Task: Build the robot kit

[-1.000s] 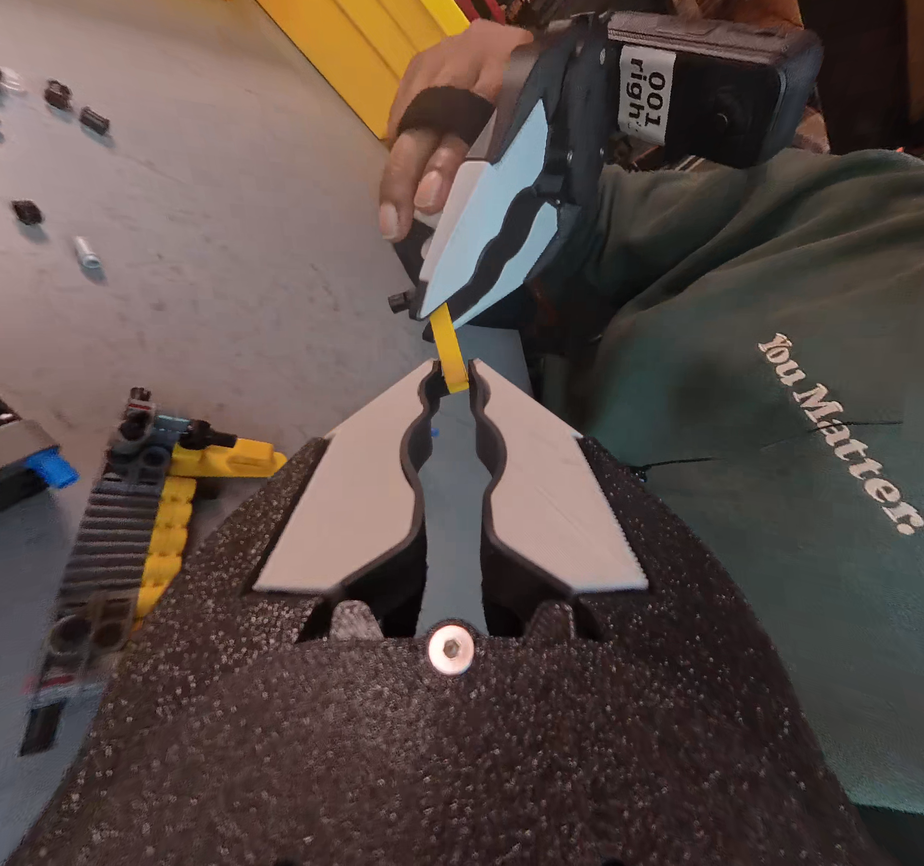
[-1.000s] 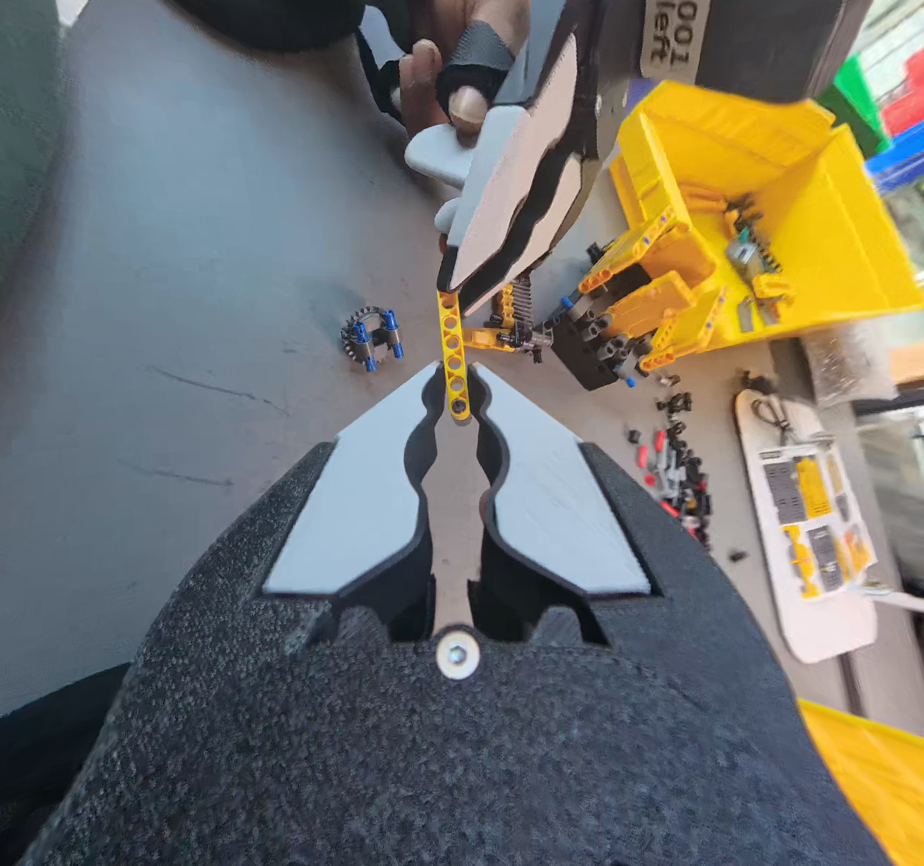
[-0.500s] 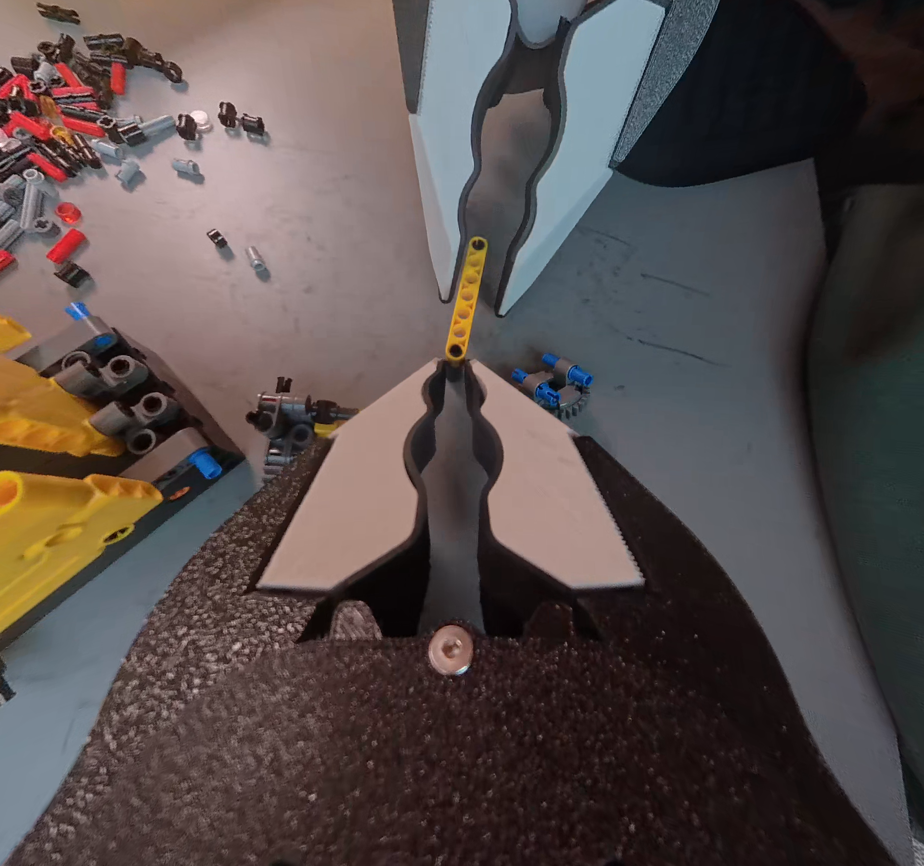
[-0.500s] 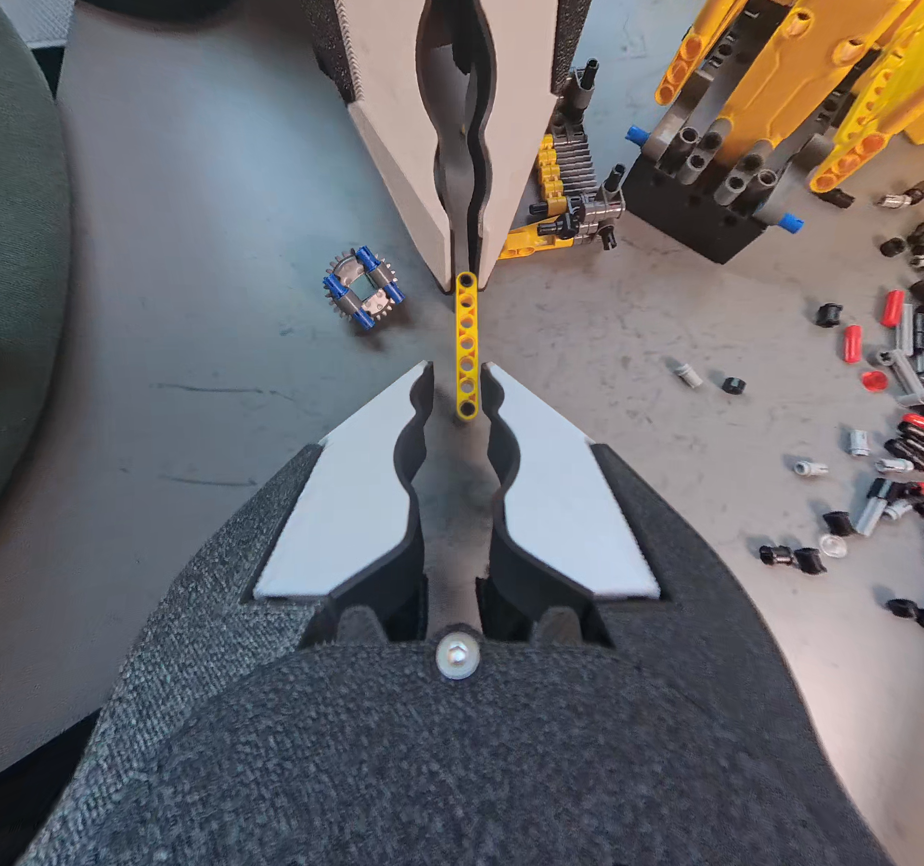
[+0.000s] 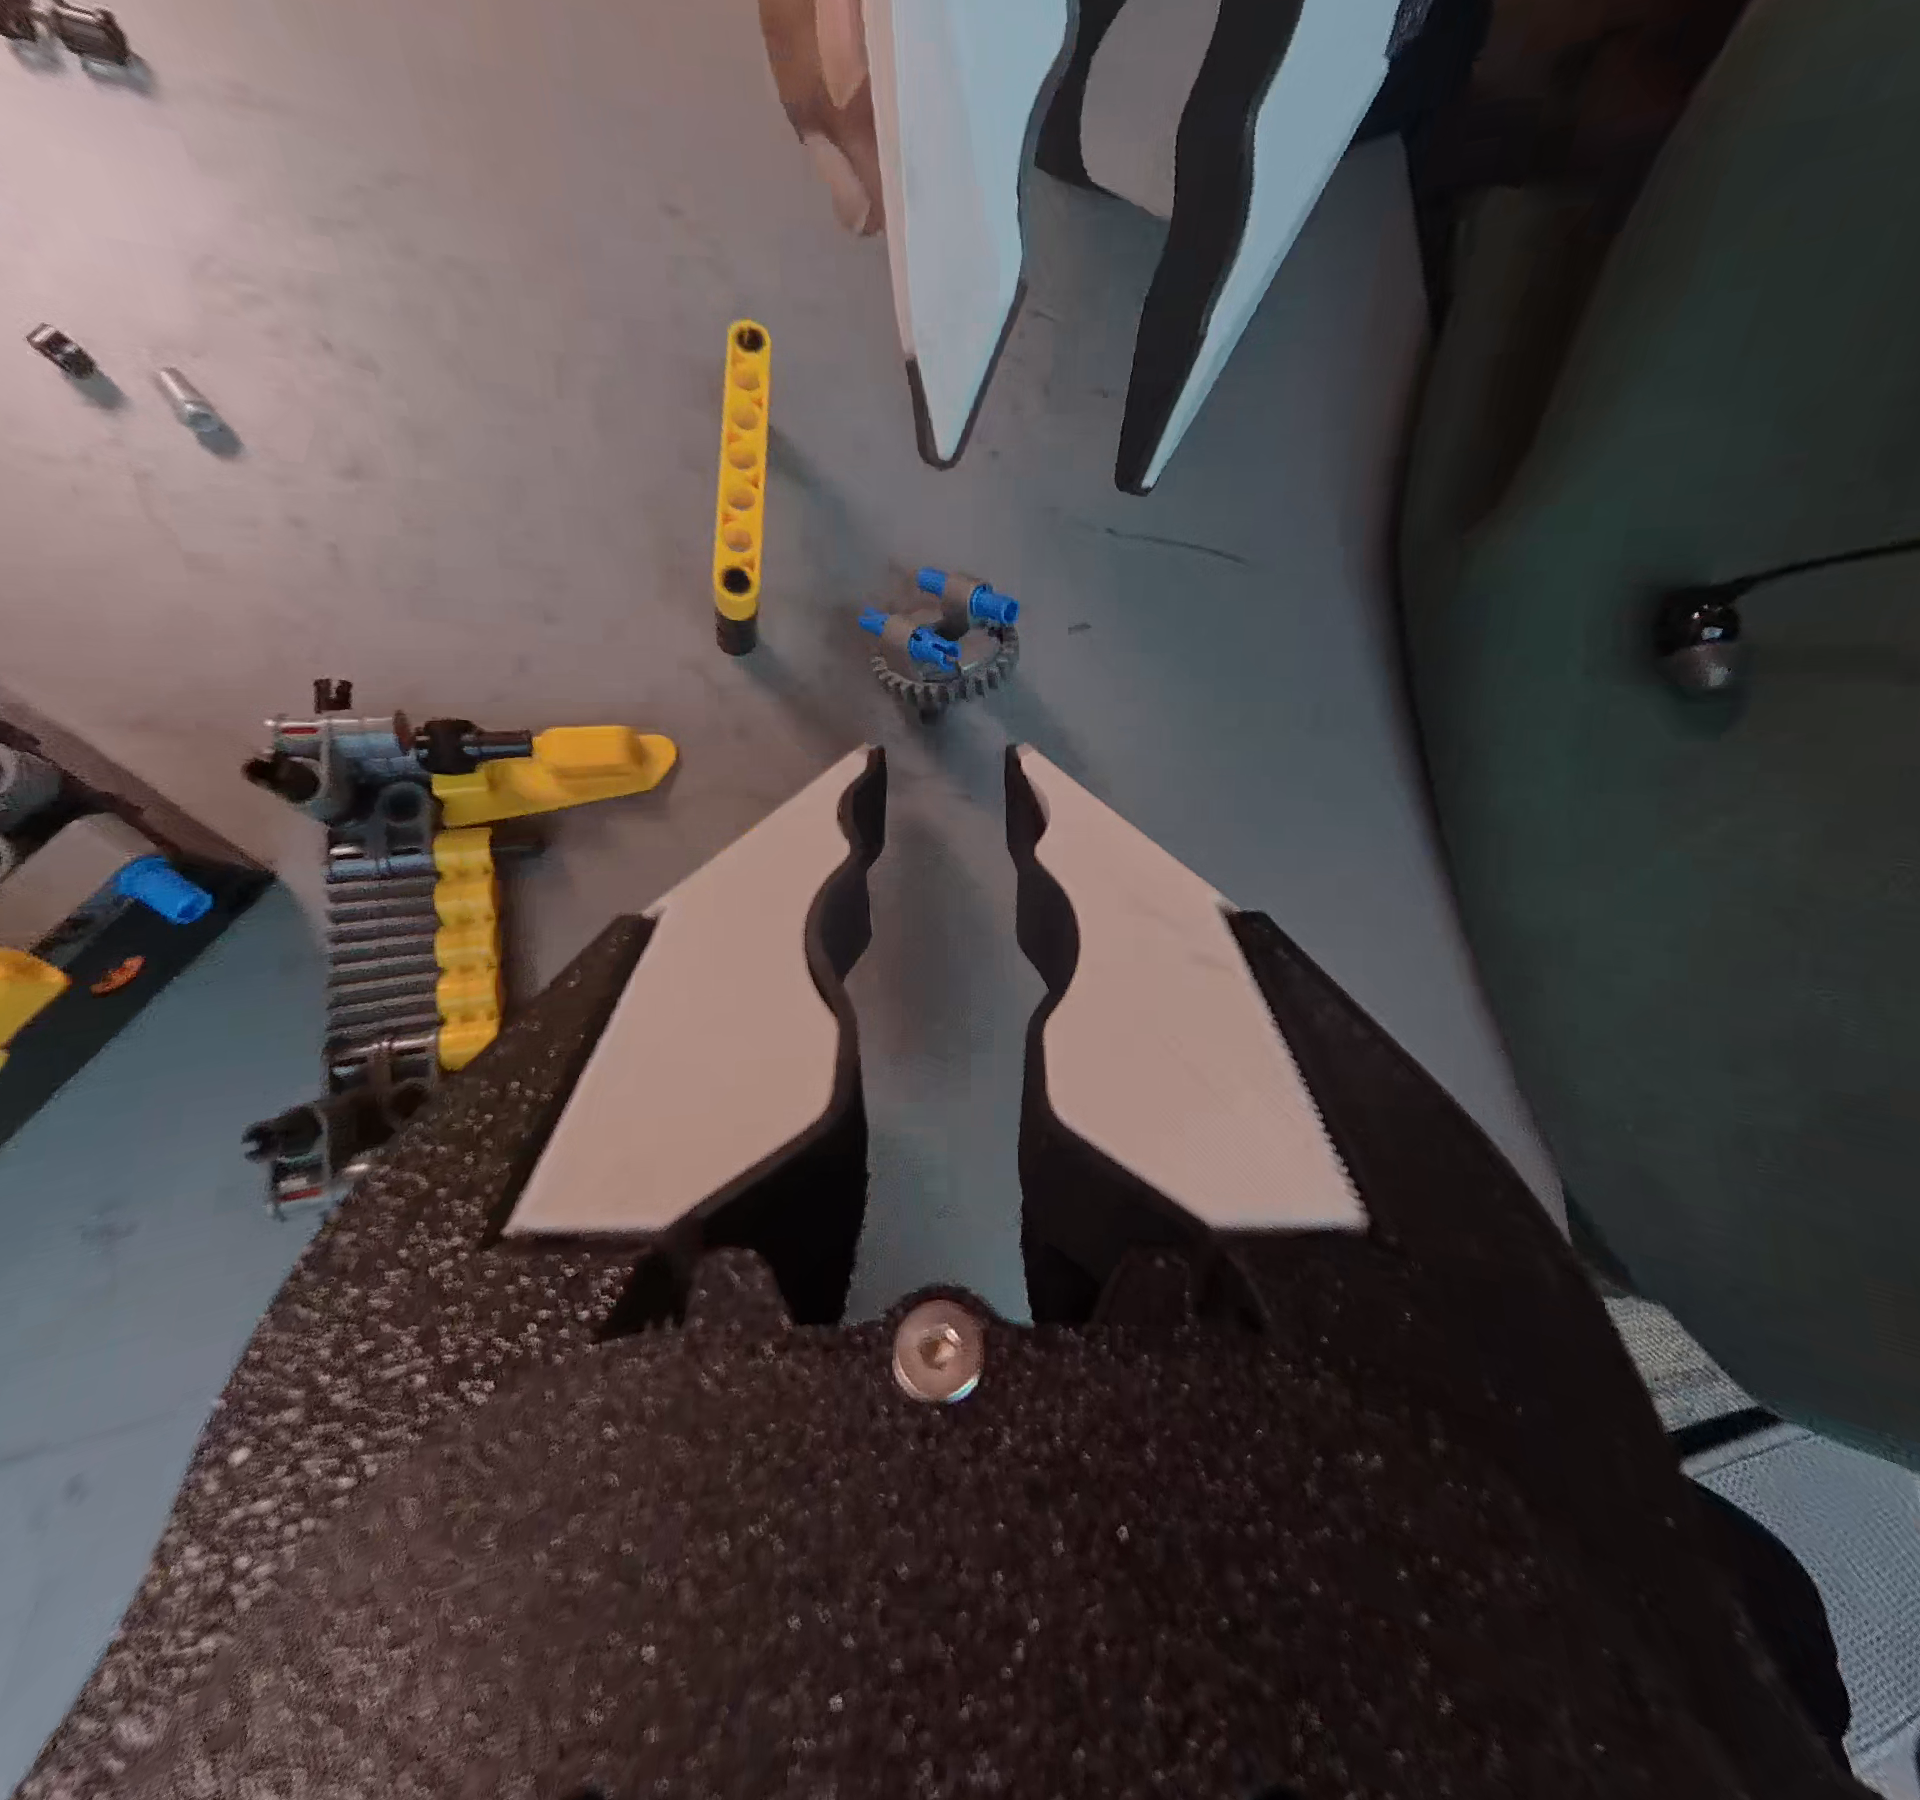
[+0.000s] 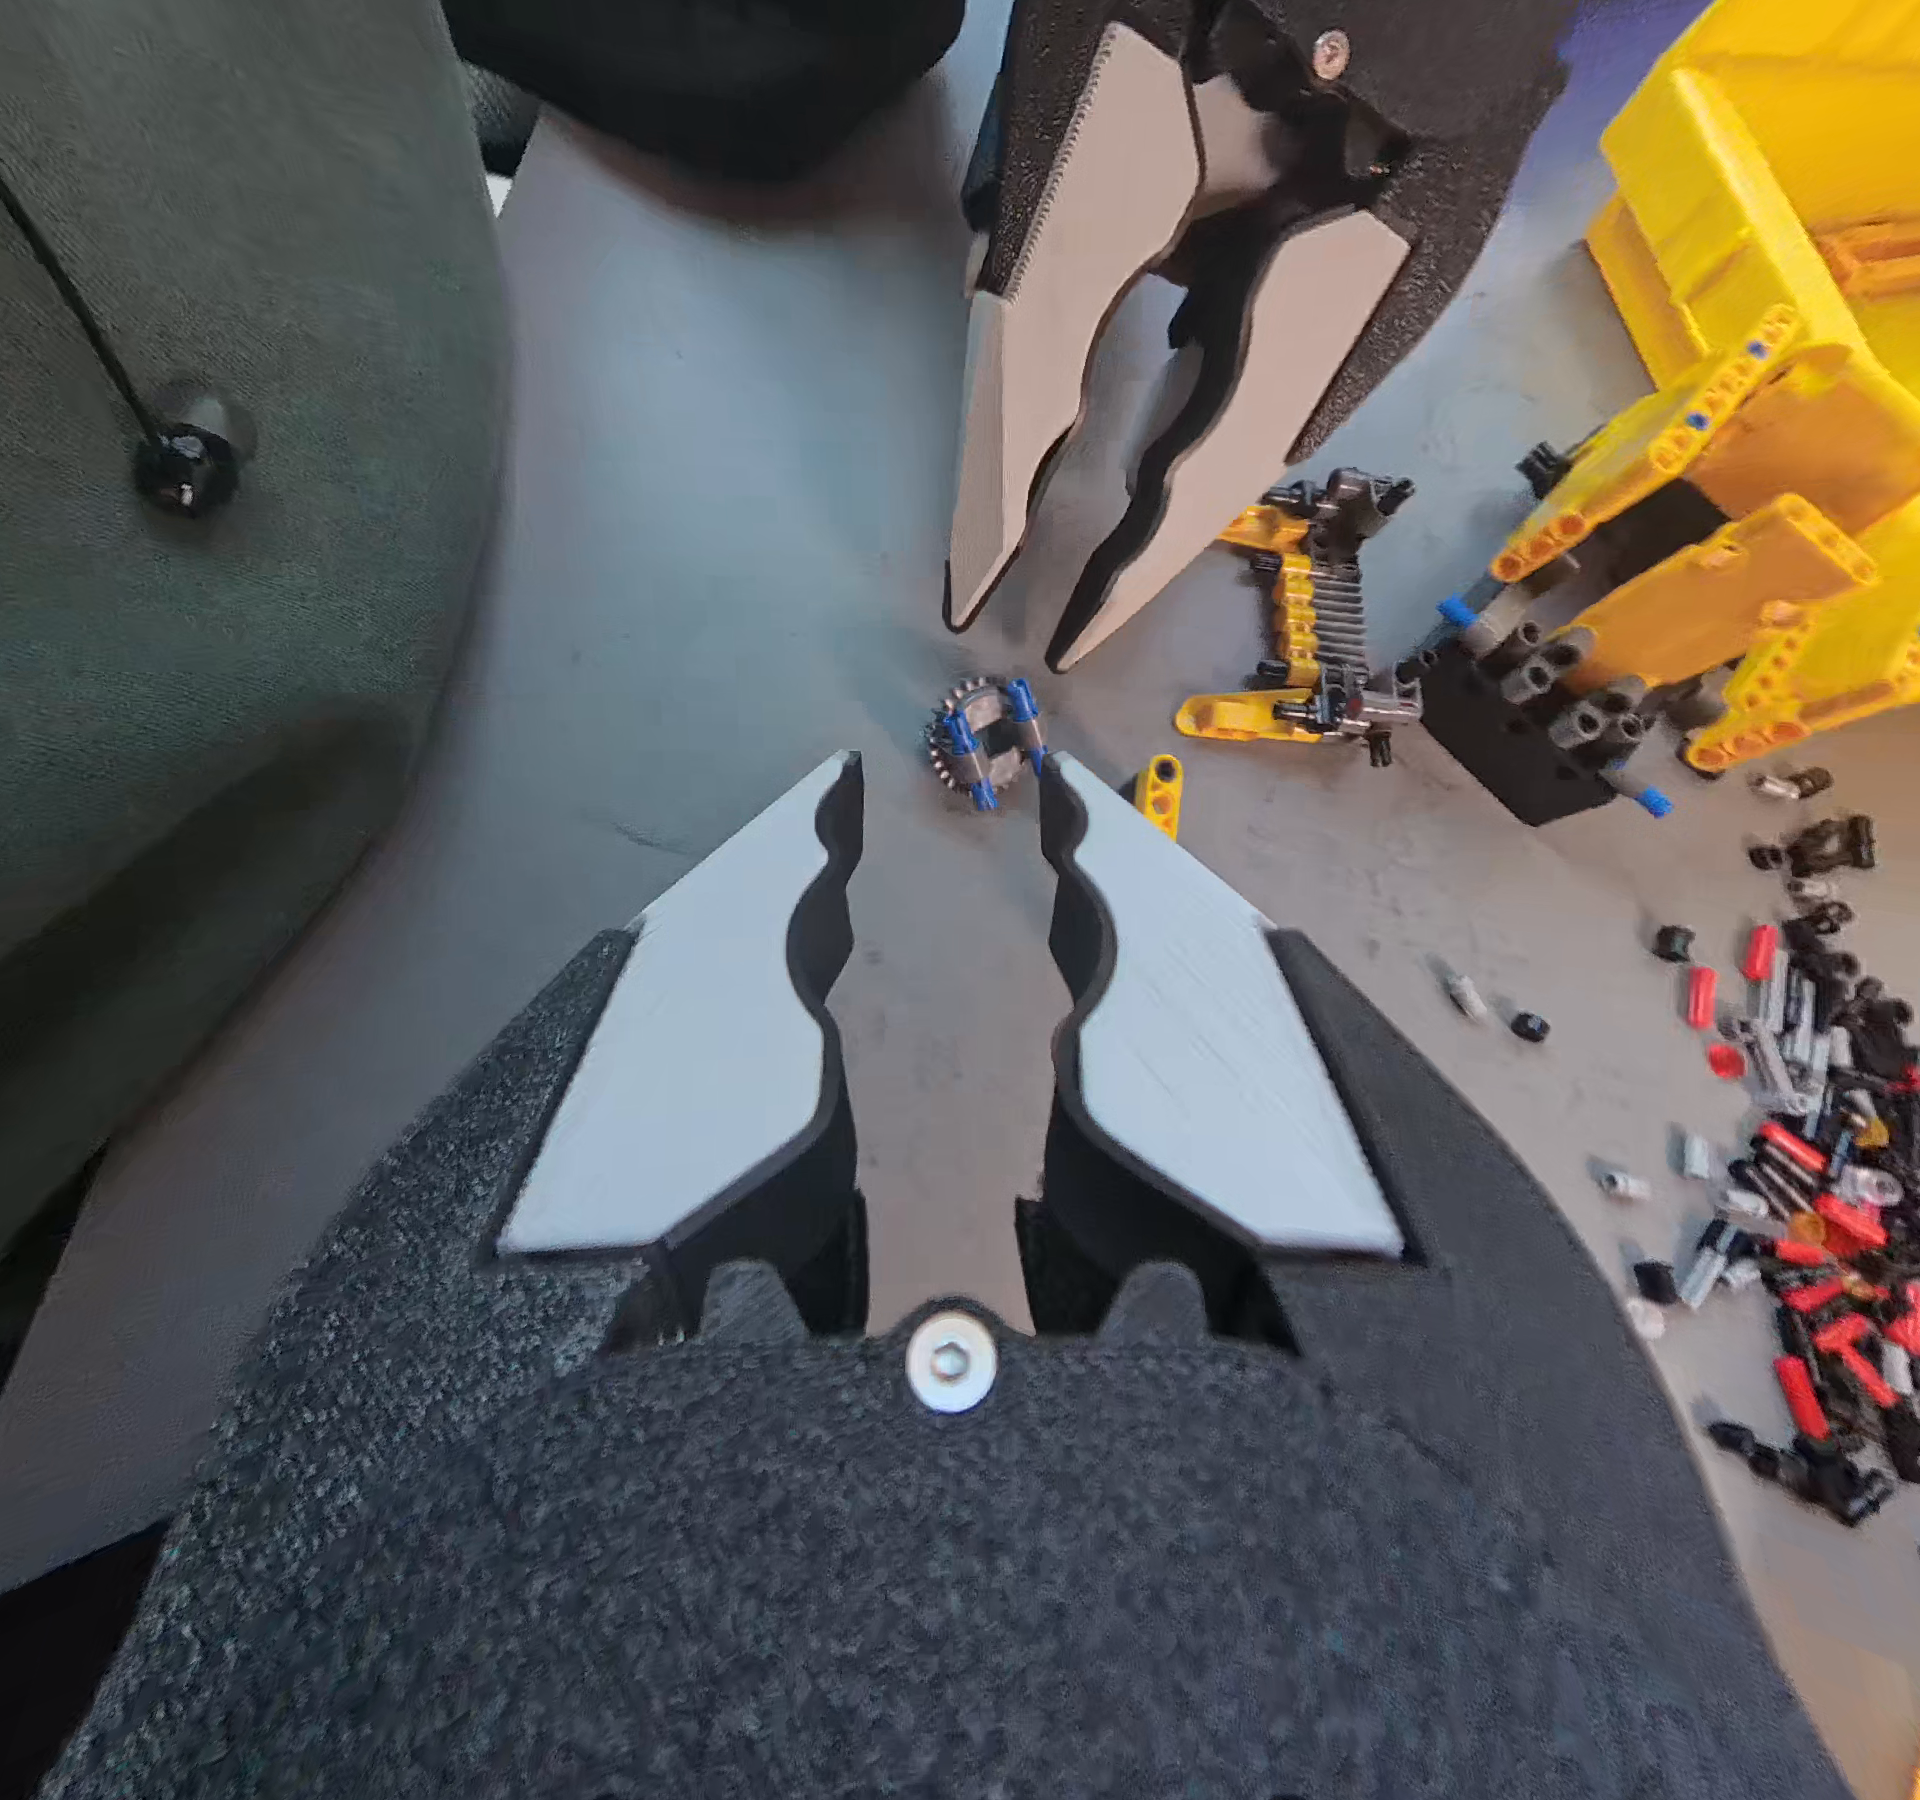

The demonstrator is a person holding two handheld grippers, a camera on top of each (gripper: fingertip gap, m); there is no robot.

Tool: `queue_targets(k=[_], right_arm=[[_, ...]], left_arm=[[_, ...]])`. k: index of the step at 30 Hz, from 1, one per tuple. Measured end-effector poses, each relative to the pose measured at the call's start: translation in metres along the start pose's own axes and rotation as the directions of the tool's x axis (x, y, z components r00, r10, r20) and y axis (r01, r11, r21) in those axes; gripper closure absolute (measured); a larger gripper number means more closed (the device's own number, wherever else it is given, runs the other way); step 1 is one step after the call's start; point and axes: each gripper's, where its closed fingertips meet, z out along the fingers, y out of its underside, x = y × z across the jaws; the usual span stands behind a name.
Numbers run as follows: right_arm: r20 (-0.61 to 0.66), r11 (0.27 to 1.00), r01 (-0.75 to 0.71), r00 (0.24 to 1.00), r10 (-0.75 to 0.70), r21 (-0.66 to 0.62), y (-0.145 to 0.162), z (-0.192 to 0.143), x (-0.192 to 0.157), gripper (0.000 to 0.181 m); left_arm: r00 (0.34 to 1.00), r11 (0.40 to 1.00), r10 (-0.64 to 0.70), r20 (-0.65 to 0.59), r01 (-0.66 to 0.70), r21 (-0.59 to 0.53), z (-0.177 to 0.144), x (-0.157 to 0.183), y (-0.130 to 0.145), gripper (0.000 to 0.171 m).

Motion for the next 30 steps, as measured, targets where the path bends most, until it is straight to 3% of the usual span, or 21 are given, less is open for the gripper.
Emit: queue_targets(k=[6,16,23,30], right_arm=[[0.032,0.991,0.05,0.998,-0.047,-0.127,0.008,0.026,0.01,0.141],[-0.022,0.985,0.02,0.999,-0.024,-0.174,0.017,0.007,-0.003,0.148],[-0.099,0.978,-0.024,0.995,0.004,-0.209,0.015,0.024,0.011,0.147],[-0.078,0.971,-0.111,0.992,0.097,-0.211,0.021,0.022,-0.005,0.151]], left_arm=[[1.0,0.998,-0.009,0.011,0.008,0.066,0.007,-0.002,-0.012,0.153],[0.997,0.997,-0.028,0.07,0.023,0.072,0.003,-0.012,-0.013,0.158],[0.999,0.998,-0.041,-0.022,0.042,0.053,0.006,0.003,-0.01,0.153],[0.997,0.997,-0.041,-0.058,0.045,0.064,0.011,0.011,-0.014,0.147]])
